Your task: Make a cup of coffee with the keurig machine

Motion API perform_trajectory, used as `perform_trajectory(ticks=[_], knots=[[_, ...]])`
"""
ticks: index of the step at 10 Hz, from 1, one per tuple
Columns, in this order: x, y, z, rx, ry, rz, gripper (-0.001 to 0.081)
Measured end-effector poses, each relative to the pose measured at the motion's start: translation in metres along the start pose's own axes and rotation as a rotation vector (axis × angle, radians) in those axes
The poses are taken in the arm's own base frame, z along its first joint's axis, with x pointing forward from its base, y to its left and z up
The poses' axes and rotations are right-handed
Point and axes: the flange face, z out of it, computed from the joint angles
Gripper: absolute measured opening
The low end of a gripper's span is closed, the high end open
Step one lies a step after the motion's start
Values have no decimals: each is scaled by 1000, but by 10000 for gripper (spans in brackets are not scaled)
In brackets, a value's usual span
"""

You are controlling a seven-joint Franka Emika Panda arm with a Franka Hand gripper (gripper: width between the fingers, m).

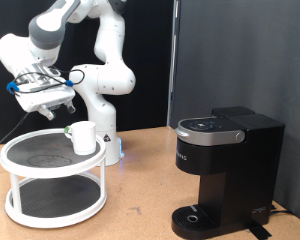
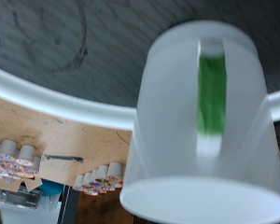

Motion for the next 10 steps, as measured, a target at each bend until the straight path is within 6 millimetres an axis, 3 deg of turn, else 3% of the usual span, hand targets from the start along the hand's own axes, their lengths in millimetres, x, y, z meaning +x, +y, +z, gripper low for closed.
perform_trajectory(ticks=[2,10], knots=[[6,-8,6,-1,9,2,732],[16,-21,27,-26,7,6,734]])
